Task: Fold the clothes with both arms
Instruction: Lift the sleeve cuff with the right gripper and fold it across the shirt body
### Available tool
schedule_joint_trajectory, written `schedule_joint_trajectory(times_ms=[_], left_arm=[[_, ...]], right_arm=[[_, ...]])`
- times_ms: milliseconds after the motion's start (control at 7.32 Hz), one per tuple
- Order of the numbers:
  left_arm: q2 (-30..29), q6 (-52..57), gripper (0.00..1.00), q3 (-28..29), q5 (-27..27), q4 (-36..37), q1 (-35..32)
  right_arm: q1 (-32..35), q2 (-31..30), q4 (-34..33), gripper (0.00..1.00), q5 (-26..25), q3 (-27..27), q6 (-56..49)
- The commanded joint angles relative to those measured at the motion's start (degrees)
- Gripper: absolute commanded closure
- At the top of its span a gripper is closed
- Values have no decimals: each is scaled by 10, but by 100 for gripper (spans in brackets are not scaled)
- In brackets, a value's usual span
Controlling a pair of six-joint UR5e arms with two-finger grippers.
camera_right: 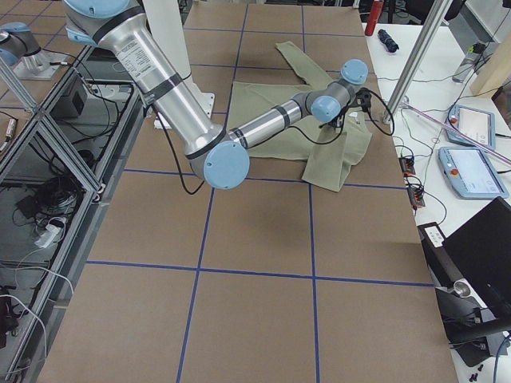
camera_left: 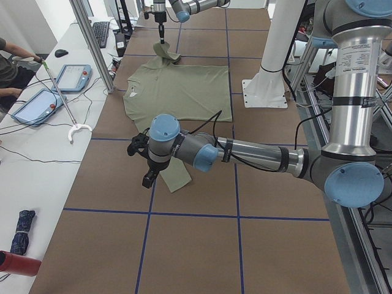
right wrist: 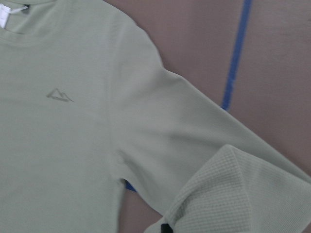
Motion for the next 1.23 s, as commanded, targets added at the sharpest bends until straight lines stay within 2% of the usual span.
schedule_joint_trajectory(times_ms=[0,273,547,683,957,1094], left_arm=[[1,0,0,6,0,0,0],[2,1,0,8,1,0,0],[2,0,0,8,2,0,0],[2,0,0,8,2,0,0],[2,0,0,8,1,0,0],[2,-1,0,9,1,1,0]], right_arm=[[-76,108,2,100,-93,-26,48],[-131,212,6,100,-160,-109,76],[-168,223,62,100,-216,-147,76],[-189,224,63,100,-245,-149,76],[-215,229,78,100,-267,-154,79],[-235,230,95,100,-300,-154,99]])
